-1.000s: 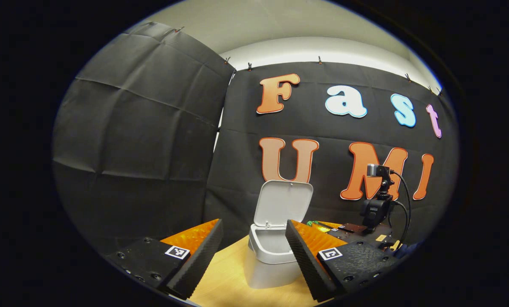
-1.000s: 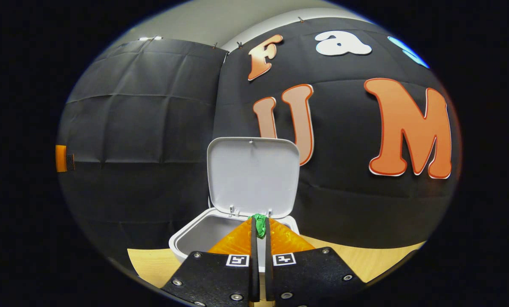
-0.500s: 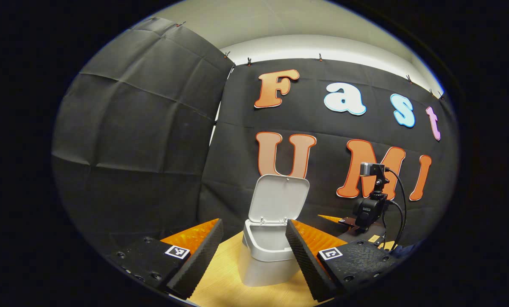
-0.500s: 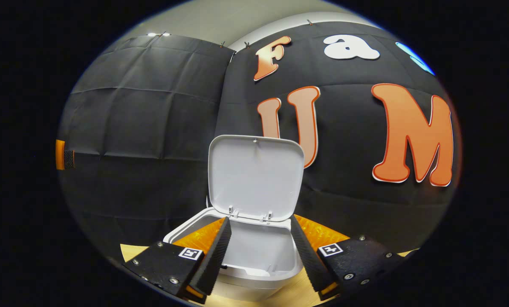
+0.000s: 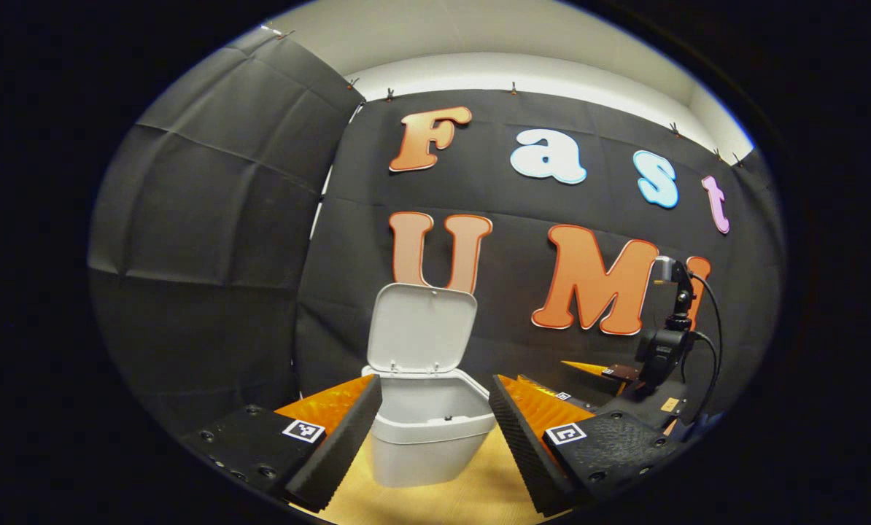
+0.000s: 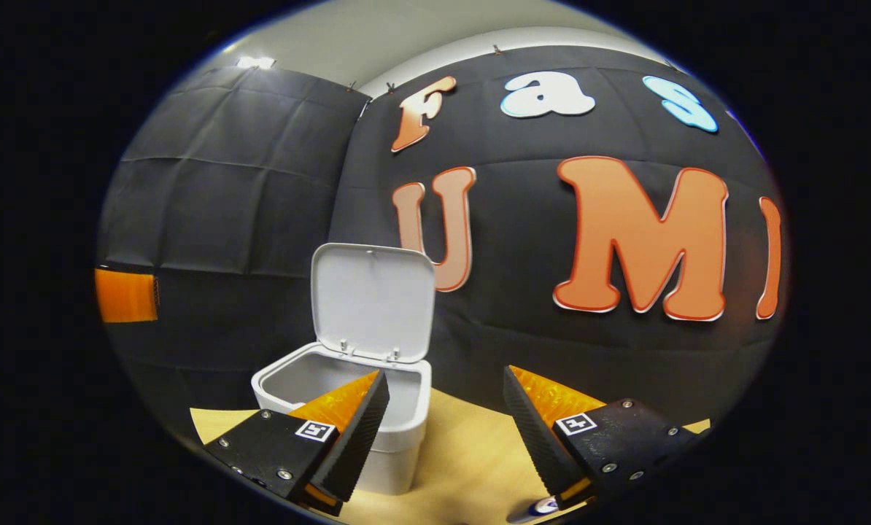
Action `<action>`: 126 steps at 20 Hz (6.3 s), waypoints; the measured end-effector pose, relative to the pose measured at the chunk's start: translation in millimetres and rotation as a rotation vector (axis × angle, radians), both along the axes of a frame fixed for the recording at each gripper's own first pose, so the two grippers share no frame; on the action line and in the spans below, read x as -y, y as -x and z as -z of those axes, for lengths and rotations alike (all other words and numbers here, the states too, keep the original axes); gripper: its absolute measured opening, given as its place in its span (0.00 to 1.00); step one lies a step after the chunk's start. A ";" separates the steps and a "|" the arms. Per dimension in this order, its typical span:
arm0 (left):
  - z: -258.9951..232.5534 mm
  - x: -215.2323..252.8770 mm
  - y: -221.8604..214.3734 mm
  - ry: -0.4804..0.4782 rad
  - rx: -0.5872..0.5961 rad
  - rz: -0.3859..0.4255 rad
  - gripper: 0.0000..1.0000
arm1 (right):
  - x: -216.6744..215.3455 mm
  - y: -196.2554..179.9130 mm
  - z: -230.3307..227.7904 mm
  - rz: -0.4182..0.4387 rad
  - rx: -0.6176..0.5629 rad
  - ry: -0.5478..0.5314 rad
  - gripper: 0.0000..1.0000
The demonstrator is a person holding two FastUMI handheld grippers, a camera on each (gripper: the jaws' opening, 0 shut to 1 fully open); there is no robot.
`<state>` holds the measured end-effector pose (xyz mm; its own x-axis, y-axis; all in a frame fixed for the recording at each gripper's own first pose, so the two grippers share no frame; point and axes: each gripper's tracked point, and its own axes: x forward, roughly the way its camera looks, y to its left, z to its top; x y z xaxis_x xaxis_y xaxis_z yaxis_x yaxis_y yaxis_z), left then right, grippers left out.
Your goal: Press the lid of the desktop garbage bin to open it, pick up the crumpled paper on the desktop and throw it into the bin, then pick up the pop can on the desktop and drop it into the bin, and finally close the garbage bin lid.
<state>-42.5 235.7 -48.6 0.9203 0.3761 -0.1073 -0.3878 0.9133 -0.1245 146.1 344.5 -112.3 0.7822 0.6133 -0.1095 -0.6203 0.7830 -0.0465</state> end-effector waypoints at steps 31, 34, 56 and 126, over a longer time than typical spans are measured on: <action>178.0 255.0 -132.5 -0.043 -0.176 0.583 0.94 | 309.1 49.5 -3.4 0.576 -0.038 0.077 0.93; 222.5 265.3 -138.4 -0.045 -0.257 0.603 0.95 | 317.7 53.9 -1.2 0.601 -0.053 0.092 0.93; 419.4 290.1 -212.2 -0.010 -0.567 0.627 0.89 | 348.3 68.6 11.8 0.681 -0.104 0.162 0.93; 85.4 -76.9 -186.2 -0.048 -0.192 0.082 0.83 | 289.2 14.1 23.3 0.542 -0.087 0.076 0.94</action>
